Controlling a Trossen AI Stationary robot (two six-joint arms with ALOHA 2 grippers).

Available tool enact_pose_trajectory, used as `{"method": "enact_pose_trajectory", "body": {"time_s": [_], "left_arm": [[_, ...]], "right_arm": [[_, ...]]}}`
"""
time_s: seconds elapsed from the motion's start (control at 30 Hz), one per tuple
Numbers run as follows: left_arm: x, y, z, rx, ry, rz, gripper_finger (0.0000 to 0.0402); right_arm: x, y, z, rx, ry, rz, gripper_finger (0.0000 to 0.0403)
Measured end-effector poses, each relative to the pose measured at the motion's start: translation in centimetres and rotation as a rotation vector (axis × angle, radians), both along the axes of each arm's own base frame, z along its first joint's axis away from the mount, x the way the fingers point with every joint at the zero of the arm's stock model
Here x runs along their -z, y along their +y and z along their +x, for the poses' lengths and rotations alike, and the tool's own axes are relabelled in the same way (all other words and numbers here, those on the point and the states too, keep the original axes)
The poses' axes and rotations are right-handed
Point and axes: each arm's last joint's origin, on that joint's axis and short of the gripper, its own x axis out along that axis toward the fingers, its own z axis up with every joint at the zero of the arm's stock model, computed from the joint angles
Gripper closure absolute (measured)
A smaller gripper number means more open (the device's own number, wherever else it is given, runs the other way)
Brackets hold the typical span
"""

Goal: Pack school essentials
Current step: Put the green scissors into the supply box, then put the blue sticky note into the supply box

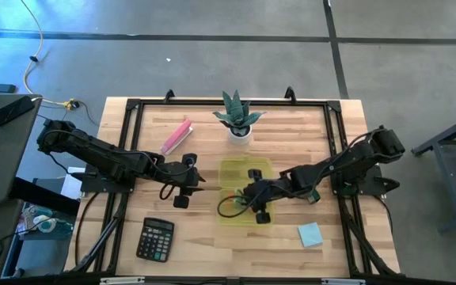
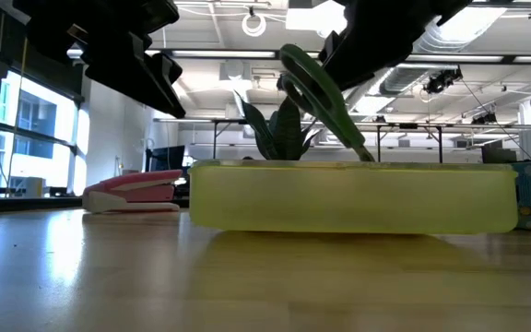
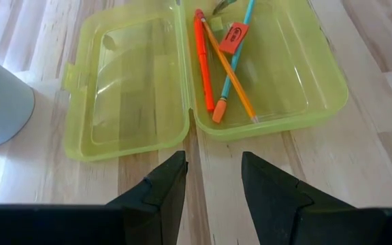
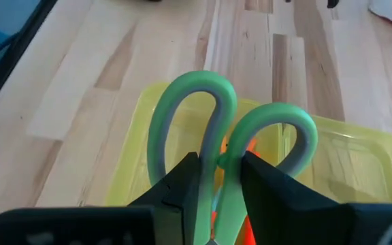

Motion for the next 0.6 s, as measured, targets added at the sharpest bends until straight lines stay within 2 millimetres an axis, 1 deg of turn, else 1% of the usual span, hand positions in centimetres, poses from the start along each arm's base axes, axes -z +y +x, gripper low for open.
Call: {"method": "enact_pose_trajectory", "body": {"time_s": [0.27,0.5,0.6], "left_arm": [[0.00,0.00,0.00,-0.005,-0.001,-0.006,0.0270],[0.00,-0.01,0.00,-0.005,-0.001,-0.006,0.0270],[0.00,0.00,0.00,-0.005,0.000,-0.005,0.0270]], "right_arm": [[0.05,0.31,-0.15,-0.013,0.011,0.013,0.0275],[0.04,0.28,-0.14,-0.001,0.010,0.016,0.0262],[-0.18,0.18,-0.21,0.037,0.002,0.021,0.0262]]}}
